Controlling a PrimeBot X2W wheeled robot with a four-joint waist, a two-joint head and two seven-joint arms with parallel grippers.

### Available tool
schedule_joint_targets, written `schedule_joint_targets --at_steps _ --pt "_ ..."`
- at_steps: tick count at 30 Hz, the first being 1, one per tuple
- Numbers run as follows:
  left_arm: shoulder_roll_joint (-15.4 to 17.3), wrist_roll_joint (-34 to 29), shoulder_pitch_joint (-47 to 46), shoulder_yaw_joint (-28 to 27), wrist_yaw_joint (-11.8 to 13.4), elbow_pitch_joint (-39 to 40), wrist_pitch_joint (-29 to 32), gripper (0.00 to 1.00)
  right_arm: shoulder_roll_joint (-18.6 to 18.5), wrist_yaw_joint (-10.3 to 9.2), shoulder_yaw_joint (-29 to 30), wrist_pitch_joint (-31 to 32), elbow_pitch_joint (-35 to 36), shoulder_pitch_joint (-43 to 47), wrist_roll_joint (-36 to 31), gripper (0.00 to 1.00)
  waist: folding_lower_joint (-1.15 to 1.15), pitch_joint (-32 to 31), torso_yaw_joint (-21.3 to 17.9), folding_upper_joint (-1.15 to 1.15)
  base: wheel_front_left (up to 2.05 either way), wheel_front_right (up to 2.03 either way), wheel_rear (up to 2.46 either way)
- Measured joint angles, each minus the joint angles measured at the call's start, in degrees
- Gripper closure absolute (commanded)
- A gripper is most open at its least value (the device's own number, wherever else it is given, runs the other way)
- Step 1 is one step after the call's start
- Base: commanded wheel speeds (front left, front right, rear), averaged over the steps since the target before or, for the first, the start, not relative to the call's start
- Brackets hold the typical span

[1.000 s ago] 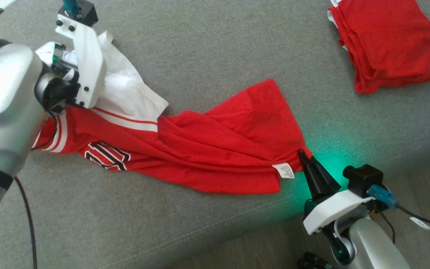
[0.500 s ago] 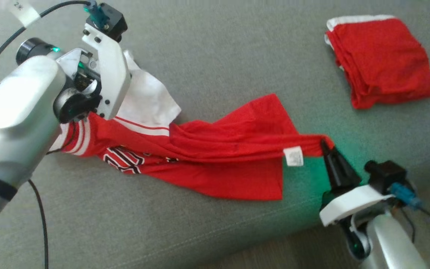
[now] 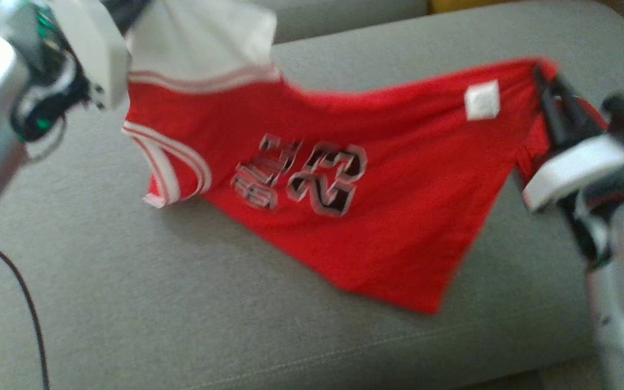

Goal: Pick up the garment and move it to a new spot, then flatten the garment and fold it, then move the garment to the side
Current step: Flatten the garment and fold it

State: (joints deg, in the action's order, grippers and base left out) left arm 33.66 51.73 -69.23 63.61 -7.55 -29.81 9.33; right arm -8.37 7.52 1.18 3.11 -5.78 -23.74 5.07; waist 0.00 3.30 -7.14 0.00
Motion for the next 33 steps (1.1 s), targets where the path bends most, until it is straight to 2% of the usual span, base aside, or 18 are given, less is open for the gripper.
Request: schedule_joint_targets --at_steps 4,6,10,12,14,17,20,21,22,23,26,30,33 --pt "0.4 0.2 -3.3 -2.1 0.0 -4.5 -6.2 1.00 -1.6 0.00 1.2 8.8 -1.6 -8.4 0.4 1.00 0.00 -0.5 2.1 0.00 0.00 0.00 0.00" --pt "0.3 0.8 -4.0 -2.6 0.0 -6.0 -6.5 1.00 -2.0 0.00 1.0 10.5 -2.9 -10.9 0.8 1.00 0.00 -0.2 2.4 0.00 0.00 0.00 0.00" --pt "0.1 0.2 -8.9 -3.3 0.0 -11.0 -9.2 1.00 -3.4 0.00 -0.2 13.5 -9.6 -23.8 2.2 1.00 0.00 2.8 3.0 0.00 0.00 0.00 0.00" --pt "-0.4 -2.1 -13.6 -4.2 1.0 -13.7 -12.5 1.00 -4.4 0.00 -0.9 12.3 -13.3 -31.0 0.7 1.00 0.00 5.2 3.1 0.00 0.00 0.00 0.00" --pt "-1.1 -5.1 -19.6 -5.2 3.2 -16.5 -16.3 1.00 -4.5 0.00 -0.7 9.8 -17.3 -38.0 -1.8 1.00 0.00 7.9 3.1 0.00 0.00 0.00 0.00" --pt "-1.7 -9.9 -28.9 -6.2 6.6 -19.4 -21.7 1.00 -3.8 0.00 0.9 3.1 -22.1 -47.1 -6.3 1.00 0.00 12.4 3.2 0.00 0.00 0.00 0.00" --pt "-1.7 -14.8 -37.0 -7.8 9.7 -20.3 -24.0 1.00 -2.1 0.00 3.6 -4.6 -25.2 -54.8 -11.9 1.00 0.00 17.2 3.1 0.00 0.00 0.00 0.00" --pt "-1.6 -16.4 -39.1 -8.6 10.4 -19.6 -24.1 1.00 -1.7 0.00 4.2 -7.0 -25.8 -56.9 -13.6 1.00 0.00 18.9 3.1 0.00 0.00 0.00 0.00" --pt "-1.1 -20.2 -42.2 -11.7 12.4 -14.5 -24.1 1.00 -1.1 0.00 5.1 -11.3 -27.0 -60.7 -17.0 1.00 0.00 22.4 3.2 0.00 0.00 0.00 0.00" --pt "-1.0 -21.9 -43.0 -13.6 13.5 -11.4 -24.1 1.00 -0.9 0.00 5.6 -13.3 -27.7 -62.2 -18.4 1.00 0.00 24.2 3.3 0.00 0.00 0.00 0.00" --pt "-0.9 -26.5 -41.8 -19.0 15.1 -1.9 -24.1 1.00 -0.4 0.00 7.1 -16.5 -29.6 -64.7 -22.0 1.00 0.00 29.4 3.9 0.00 0.00 0.00 0.00" --pt "-1.5 -30.2 -30.4 -24.5 14.9 6.0 -24.3 1.00 1.2 0.00 8.0 -17.6 -33.6 -63.6 -24.7 1.00 0.02 35.2 5.2 0.00 0.00 0.00 0.00" --pt "-2.7 -31.7 -18.8 -27.2 12.6 9.2 -24.2 1.00 1.6 0.00 8.0 -17.7 -35.6 -59.7 -25.2 1.00 0.02 37.4 6.9 0.00 0.00 0.00 0.00"
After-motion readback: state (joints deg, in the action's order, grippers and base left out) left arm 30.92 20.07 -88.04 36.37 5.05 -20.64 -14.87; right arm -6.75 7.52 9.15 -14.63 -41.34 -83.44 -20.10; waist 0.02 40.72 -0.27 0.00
